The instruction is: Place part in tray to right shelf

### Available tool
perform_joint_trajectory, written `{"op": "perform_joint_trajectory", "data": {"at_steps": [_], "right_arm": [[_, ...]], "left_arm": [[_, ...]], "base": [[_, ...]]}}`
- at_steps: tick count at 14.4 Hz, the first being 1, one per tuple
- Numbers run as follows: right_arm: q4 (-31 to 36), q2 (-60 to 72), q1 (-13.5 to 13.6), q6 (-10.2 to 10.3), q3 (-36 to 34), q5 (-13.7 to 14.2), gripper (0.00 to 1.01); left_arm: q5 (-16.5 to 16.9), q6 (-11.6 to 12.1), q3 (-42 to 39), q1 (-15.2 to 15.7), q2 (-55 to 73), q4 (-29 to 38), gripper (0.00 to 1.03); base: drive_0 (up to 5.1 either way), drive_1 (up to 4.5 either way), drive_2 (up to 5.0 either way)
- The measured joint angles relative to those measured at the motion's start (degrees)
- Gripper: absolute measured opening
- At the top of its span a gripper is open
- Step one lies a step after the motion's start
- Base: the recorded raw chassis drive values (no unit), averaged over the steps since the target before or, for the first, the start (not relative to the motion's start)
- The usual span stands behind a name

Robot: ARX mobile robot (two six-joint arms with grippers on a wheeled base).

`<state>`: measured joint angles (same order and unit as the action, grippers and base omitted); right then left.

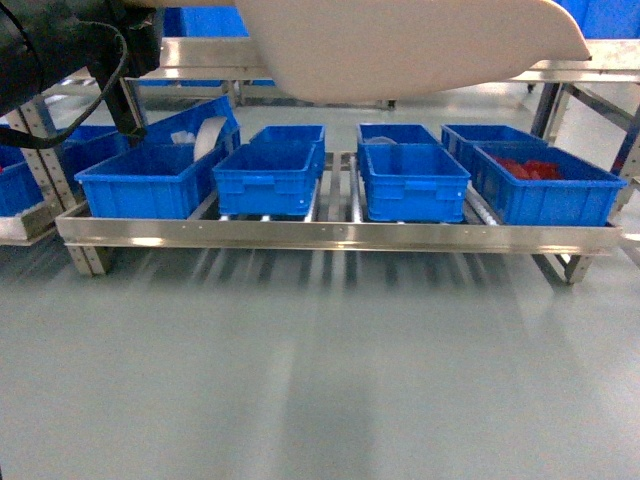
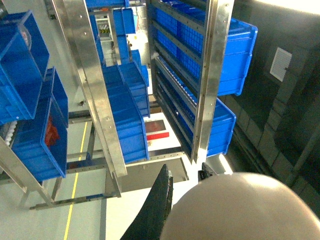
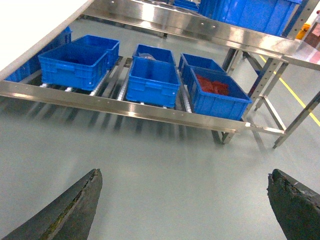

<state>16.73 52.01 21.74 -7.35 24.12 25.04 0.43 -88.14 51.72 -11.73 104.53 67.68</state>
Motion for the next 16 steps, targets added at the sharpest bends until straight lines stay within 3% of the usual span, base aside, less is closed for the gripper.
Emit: {"op": "perform_joint_trajectory", "data": {"at_steps": [16], "right_arm": [[0.07,0.00,0.00,0.00,0.00,0.02,0.98]], "left_arm": [[-0.07,0.00,0.00,0.11,-0.02,0.00,0.12]], "base": [[0.0,0.00,0.0]]}}
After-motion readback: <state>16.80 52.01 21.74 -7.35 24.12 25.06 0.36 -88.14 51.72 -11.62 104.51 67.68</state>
